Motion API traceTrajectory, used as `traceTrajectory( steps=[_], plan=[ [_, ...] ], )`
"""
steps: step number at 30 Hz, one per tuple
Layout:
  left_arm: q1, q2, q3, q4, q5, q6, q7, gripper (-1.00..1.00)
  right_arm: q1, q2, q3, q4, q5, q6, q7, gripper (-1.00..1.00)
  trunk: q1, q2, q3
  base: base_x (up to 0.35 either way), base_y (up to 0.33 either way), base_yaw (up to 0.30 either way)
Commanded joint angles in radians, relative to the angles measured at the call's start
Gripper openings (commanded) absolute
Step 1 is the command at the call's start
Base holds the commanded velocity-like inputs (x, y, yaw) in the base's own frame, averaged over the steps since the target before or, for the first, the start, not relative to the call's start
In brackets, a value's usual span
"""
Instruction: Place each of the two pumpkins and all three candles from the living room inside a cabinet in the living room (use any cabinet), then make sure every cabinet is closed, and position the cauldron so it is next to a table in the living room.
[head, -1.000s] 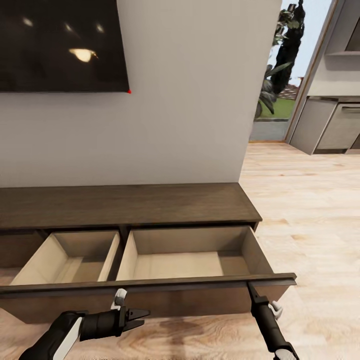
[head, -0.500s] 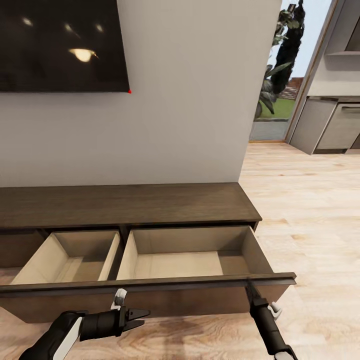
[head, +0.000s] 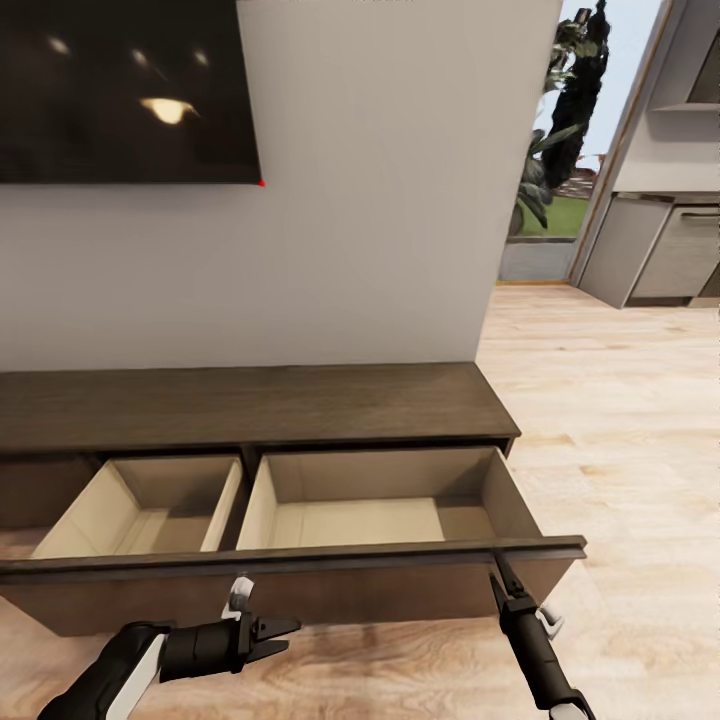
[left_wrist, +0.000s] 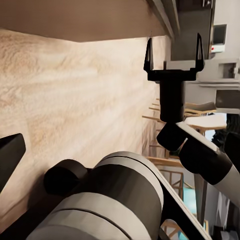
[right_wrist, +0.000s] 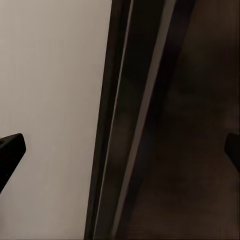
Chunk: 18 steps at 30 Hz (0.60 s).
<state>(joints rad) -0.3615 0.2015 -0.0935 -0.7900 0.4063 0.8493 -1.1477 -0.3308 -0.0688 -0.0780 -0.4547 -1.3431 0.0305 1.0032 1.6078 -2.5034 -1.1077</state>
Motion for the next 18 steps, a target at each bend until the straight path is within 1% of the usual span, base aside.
traceTrajectory(
  steps=[1,5,8,10,15,18],
  plan=[
    [-0.001,0.001,-0.003,0.0,0.006,0.007,0.0,1.0,0.0,0.0,0.002,0.001,-0.007,0.003,0.003,1.0,-0.001,0.0,-0.001,-0.208,0.0,0.0],
    [-0.001,0.0,-0.003,0.0,0.005,0.007,0.001,1.0,0.0,-0.001,0.003,0.001,-0.007,0.008,0.001,1.0,-0.001,0.0,-0.001,-0.218,0.0,0.0],
    [-0.001,0.0,-0.003,0.0,0.005,0.007,0.002,1.0,0.0,0.0,0.003,0.001,-0.007,0.031,0.001,1.0,-0.001,0.0,-0.001,-0.215,0.0,0.0],
    [-0.001,0.0,-0.003,0.0,0.005,0.007,0.001,1.0,0.0,0.0,0.003,0.001,-0.006,0.059,0.001,1.0,-0.001,0.0,-0.001,-0.173,0.0,0.0],
    [-0.001,-0.001,-0.003,0.0,0.006,0.007,0.0,1.0,0.0,0.0,0.008,-0.001,-0.004,0.109,-0.002,1.0,-0.001,0.0,-0.001,-0.097,0.0,0.0],
    [-0.001,-0.001,-0.003,0.0,0.006,0.007,0.0,1.0,0.0,0.0,0.011,0.0,-0.002,0.121,-0.005,1.0,-0.001,0.0,-0.001,-0.022,0.0,0.0]
  ],
)
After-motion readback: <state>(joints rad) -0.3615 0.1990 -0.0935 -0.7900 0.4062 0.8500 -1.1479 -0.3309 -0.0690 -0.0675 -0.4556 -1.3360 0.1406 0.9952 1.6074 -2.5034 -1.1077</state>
